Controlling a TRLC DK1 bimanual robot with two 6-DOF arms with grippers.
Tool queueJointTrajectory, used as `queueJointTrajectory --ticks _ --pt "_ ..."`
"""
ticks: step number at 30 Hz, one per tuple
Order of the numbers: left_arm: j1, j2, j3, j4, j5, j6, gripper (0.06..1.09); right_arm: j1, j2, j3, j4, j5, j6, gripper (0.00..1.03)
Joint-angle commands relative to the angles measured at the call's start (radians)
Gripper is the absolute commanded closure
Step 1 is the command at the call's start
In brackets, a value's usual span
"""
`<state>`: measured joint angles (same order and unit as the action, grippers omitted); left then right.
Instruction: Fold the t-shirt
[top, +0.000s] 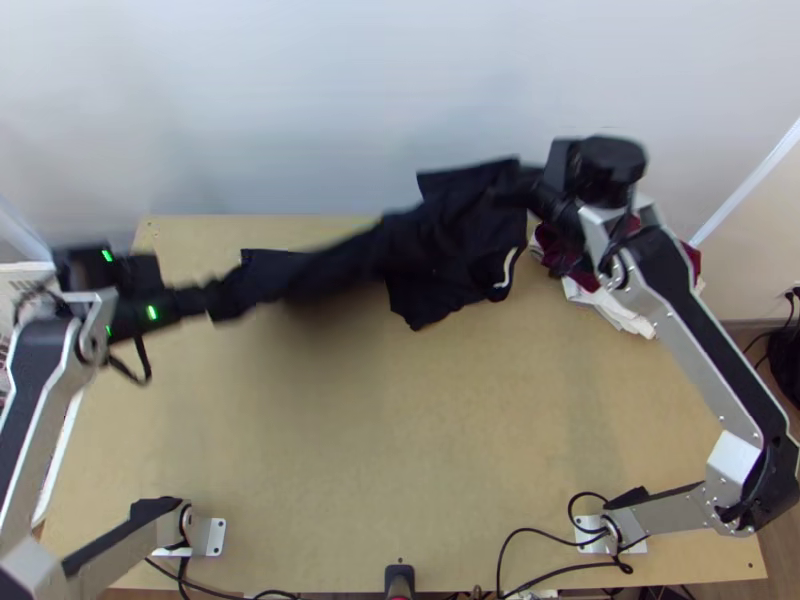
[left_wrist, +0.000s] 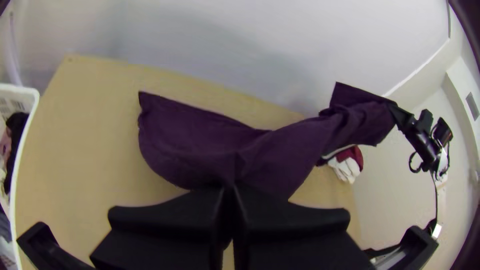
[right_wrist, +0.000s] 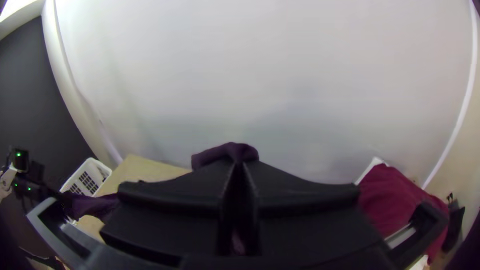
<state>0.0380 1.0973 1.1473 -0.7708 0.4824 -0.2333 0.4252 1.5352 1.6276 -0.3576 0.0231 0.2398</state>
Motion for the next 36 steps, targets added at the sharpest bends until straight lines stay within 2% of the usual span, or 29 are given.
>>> queueJointTrajectory --ticks 1,9,16,21,27,28,30,31,32,33,36 --pt "-0.015 -0.145 -0.095 -0.028 0.044 0.011 1.05 0.015 -0.115 -0.058 0.028 0.012 0.027 1.0" --pt "-0.121 -0.197 -0.324 -0.005 0.048 -0.023 1.05 0.034 -0.168 -0.285 0.075 0.012 0.027 1.0" --pt "-0.168 -0.025 -0.406 0.105 0.048 -0.011 1.05 0.034 -0.126 -0.459 0.19 0.014 0.053 1.0" --pt "-0.125 0.231 -0.325 0.202 0.047 -0.017 1.05 0.035 -0.083 -0.491 0.206 0.012 0.075 1.0" --pt "-0.086 0.549 -0.081 0.231 0.047 -0.014 1.04 0.052 -0.06 -0.528 0.229 0.014 0.089 1.0" --pt "-0.081 0.589 -0.037 0.237 0.045 -0.014 0.92 0.053 -0.055 -0.532 0.232 0.014 0.09 1.0" --pt "-0.079 0.641 0.049 0.228 0.045 0.002 0.49 0.058 -0.053 -0.542 0.238 0.014 0.093 1.0" --pt "-0.079 0.653 0.084 0.217 0.045 0.019 0.32 0.06 -0.055 -0.546 0.243 0.014 0.093 1.0" --pt "-0.081 0.656 0.117 0.214 0.045 0.026 0.19 0.06 -0.055 -0.551 0.244 0.014 0.093 1.0" --pt "-0.081 0.654 0.143 0.205 0.045 0.026 0.12 0.061 -0.055 -0.554 0.243 0.014 0.093 1.0" --pt "-0.063 0.628 0.186 0.182 0.047 0.014 0.11 0.063 -0.055 -0.563 0.244 0.014 0.095 1.0"
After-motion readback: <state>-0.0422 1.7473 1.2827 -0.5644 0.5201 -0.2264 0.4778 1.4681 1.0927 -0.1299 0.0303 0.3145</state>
